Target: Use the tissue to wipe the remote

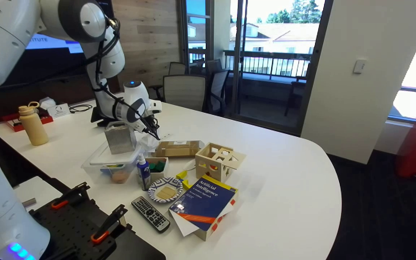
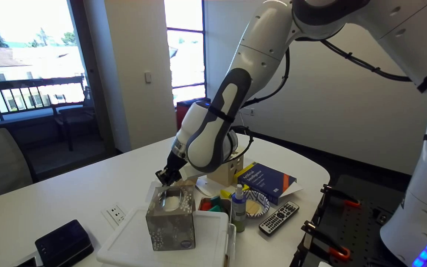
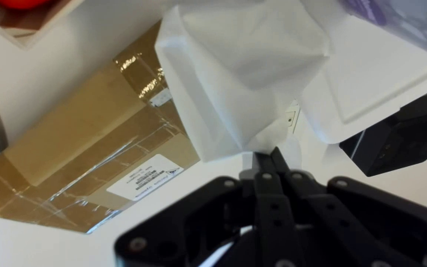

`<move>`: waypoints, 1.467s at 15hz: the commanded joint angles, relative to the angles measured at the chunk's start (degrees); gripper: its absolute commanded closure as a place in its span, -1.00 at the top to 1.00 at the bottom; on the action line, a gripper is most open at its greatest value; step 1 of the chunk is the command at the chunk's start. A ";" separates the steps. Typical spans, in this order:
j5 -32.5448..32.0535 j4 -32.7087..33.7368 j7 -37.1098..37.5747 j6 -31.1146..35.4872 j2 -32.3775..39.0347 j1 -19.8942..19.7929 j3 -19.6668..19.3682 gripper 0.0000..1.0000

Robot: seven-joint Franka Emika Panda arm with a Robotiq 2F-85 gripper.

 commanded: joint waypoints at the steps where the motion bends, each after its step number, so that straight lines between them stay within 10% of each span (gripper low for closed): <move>1: 1.43 4.83 -5.34 -3.64 3.95 -4.02 3.79 -0.99; 9: 5.49 10.71 -9.31 -16.45 7.16 -7.33 6.86 -0.99; 10: 6.41 11.08 -9.54 -17.56 6.89 -6.90 6.38 -0.47; 22: 12.83 5.88 -9.69 -15.82 -3.71 -8.35 6.72 1.00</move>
